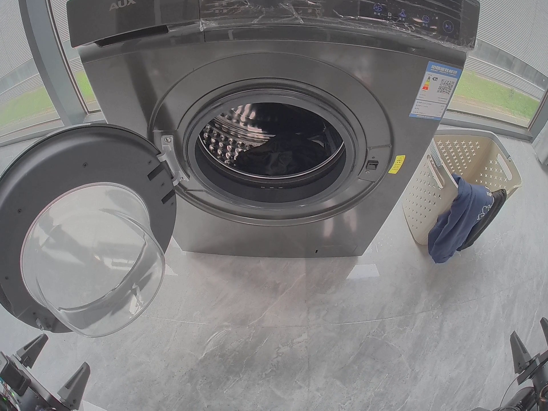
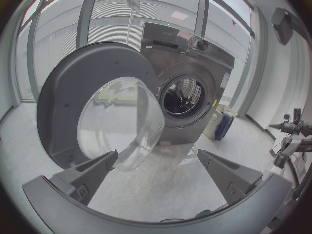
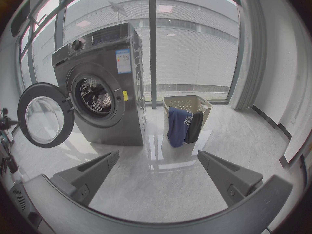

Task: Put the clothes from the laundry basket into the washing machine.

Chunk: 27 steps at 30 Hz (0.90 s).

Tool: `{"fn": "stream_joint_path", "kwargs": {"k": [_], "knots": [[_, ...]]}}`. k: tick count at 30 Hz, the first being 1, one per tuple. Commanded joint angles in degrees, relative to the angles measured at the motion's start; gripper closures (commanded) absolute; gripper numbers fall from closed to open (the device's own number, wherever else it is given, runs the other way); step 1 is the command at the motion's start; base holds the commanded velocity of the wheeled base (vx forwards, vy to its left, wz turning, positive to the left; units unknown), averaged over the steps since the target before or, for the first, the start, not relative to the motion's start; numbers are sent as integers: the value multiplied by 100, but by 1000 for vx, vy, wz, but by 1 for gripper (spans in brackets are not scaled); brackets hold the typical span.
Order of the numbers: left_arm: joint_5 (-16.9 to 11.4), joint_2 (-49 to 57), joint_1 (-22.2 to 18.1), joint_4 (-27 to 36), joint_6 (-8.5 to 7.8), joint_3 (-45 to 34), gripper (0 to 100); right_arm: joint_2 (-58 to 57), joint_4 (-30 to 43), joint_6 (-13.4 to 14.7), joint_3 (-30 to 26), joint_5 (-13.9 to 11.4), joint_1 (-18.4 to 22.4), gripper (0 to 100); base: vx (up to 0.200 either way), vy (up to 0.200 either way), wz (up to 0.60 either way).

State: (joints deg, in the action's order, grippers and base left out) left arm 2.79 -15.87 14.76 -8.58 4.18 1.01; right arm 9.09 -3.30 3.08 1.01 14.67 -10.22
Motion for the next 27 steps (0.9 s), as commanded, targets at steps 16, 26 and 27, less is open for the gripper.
{"fn": "stream_joint_path", "kwargs": {"k": [16,26,27], "knots": [[-235,1543,-1476,876,-392,-101,0,-857,84,-704,-40,-1616,1057,0,0,0,0],[-244,1552,-1476,876,-445,-92,0,-857,541,-168,127,-1300,1074,0,0,0,0],[-244,1543,-1476,876,-436,-92,0,-857,541,-185,127,-1308,1074,0,0,-200,0]]}}
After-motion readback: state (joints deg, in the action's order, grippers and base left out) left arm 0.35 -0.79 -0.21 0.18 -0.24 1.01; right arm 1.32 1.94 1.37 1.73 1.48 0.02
